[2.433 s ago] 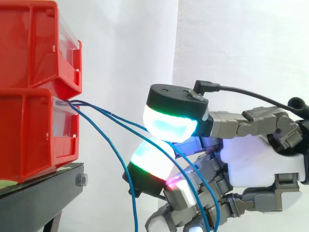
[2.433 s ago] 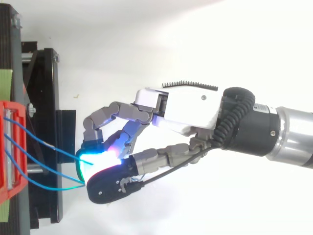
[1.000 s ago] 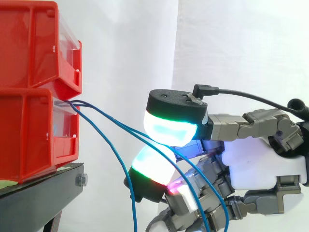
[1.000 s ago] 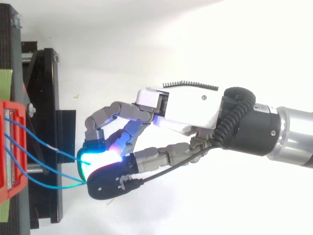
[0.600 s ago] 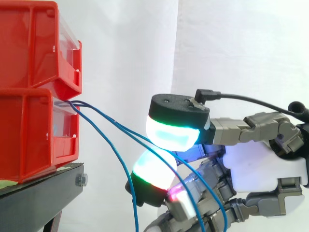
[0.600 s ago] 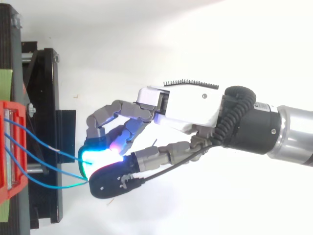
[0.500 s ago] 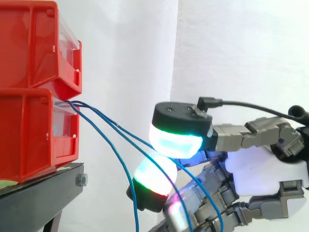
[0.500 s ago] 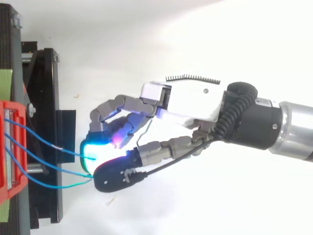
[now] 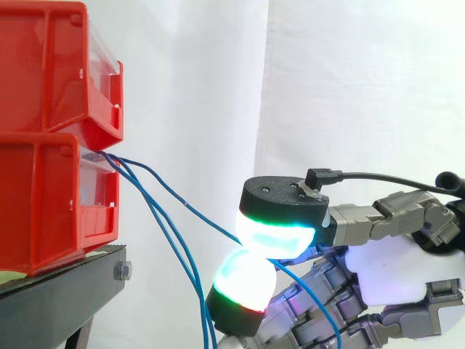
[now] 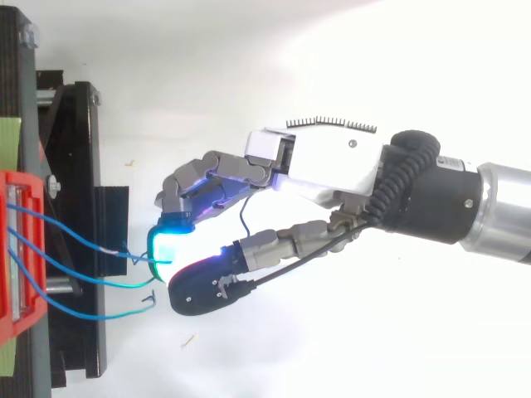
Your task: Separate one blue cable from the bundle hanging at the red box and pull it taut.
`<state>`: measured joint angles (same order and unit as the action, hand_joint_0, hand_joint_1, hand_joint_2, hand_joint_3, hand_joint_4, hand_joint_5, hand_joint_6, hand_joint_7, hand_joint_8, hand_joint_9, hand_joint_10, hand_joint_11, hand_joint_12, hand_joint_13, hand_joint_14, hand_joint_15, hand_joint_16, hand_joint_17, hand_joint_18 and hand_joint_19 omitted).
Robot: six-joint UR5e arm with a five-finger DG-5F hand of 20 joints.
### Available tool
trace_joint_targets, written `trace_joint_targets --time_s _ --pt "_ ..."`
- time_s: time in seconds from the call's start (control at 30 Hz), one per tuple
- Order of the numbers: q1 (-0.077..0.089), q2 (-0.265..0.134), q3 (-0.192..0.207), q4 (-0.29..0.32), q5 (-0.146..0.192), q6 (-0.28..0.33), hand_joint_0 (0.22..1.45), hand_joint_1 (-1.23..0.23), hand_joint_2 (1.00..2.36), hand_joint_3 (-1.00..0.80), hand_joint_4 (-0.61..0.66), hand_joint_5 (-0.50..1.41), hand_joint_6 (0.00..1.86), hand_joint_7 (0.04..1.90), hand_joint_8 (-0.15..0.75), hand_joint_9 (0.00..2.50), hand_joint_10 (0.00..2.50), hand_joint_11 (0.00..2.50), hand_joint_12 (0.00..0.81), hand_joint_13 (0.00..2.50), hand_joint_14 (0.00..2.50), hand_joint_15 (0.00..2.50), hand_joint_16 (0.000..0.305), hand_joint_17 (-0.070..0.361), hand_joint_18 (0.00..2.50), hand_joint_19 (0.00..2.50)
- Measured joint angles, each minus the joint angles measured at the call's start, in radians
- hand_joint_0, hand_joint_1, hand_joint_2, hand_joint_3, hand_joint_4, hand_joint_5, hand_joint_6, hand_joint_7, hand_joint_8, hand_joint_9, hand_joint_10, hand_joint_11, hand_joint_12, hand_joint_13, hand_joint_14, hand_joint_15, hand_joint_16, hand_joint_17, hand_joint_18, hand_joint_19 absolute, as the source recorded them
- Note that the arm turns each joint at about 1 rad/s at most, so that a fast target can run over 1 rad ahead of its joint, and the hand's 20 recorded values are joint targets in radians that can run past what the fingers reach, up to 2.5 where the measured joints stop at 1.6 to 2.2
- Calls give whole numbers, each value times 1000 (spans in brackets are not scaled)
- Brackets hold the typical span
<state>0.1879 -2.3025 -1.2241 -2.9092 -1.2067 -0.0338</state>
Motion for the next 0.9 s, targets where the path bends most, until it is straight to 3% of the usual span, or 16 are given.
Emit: trace_joint_targets --time_s 0.4,0.43,0.53,0.9 --pt "-1 32 0 -23 -1 1 705 -767 1016 -289 101 -202 848 1128 327 901 22 972 361 716 16 452 38 85 599 354" --pt "-1 36 0 -29 0 1 705 -765 1016 -289 97 -203 847 1130 338 962 22 1131 375 769 19 540 38 85 617 377" --pt "-1 42 0 -49 1 4 709 -761 1015 -299 100 -205 849 1110 340 1024 19 1256 385 826 23 669 38 86 627 386" --pt "-3 44 0 -80 2 41 717 -752 1015 -309 95 -209 847 1101 330 1058 18 1364 385 1098 20 1311 42 95 741 572"
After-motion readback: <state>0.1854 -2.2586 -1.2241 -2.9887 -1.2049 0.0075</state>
